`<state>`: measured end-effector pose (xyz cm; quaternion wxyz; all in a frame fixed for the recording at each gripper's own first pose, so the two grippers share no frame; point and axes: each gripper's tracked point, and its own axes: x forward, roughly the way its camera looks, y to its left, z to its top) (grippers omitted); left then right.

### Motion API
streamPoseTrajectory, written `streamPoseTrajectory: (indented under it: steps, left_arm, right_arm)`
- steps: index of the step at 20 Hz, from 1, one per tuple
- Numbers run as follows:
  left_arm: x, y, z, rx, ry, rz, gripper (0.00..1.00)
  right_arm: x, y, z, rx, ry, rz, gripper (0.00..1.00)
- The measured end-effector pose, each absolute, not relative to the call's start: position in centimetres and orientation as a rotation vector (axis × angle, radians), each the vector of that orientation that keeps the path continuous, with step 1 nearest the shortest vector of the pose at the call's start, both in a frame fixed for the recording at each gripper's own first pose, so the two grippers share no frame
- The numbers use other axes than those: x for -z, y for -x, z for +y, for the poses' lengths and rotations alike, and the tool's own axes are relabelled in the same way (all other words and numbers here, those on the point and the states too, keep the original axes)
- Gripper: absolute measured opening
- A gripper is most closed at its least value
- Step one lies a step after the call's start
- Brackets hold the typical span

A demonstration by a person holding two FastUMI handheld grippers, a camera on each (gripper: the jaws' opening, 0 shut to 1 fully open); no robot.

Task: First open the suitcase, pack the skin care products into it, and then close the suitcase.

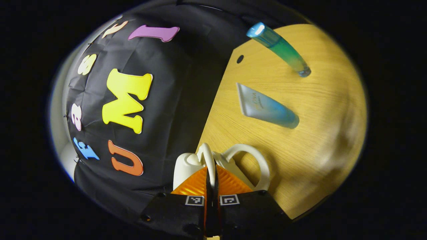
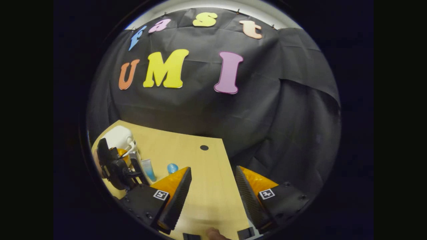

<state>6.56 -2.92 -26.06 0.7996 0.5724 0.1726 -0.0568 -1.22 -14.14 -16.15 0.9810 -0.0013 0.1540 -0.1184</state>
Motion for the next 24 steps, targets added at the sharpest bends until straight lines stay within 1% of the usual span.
streamPoseTrajectory:
  steps: [3,6,11,14,16,19,24]
  left_arm:
    - [22.4,-6.7,-2.0,0.144,-1.101,0.341,0.03]
    - [18.7,-6.7,-0.3,0.177,-0.884,0.319,0.03]
    - [11.0,-8.4,7.4,0.125,-0.647,0.306,0.03]
    - [8.9,-9.3,13.2,0.065,-0.530,0.313,0.02]
    - [8.2,-9.4,17.0,0.031,-0.501,0.316,0.03]
    - [8.4,-9.3,22.1,0.026,-0.463,0.330,0.03]
    - [11.4,-10.1,31.4,-0.044,-0.363,0.385,0.03]
  right_arm:
    - [15.4,1.0,-12.6,0.288,0.019,0.305,0.78]
    - [14.1,0.7,-9.8,0.301,0.005,0.283,0.79]
    - [13.8,0.0,-5.3,0.298,0.018,0.291,0.80]
    - [14.2,-0.3,-2.7,0.297,0.015,0.312,0.80]
    - [14.4,-0.4,-1.2,0.296,0.007,0.325,0.80]
    - [14.3,-0.8,0.5,0.293,-0.001,0.340,0.79]
    - [14.1,-1.5,2.4,0.289,0.000,0.356,0.80]
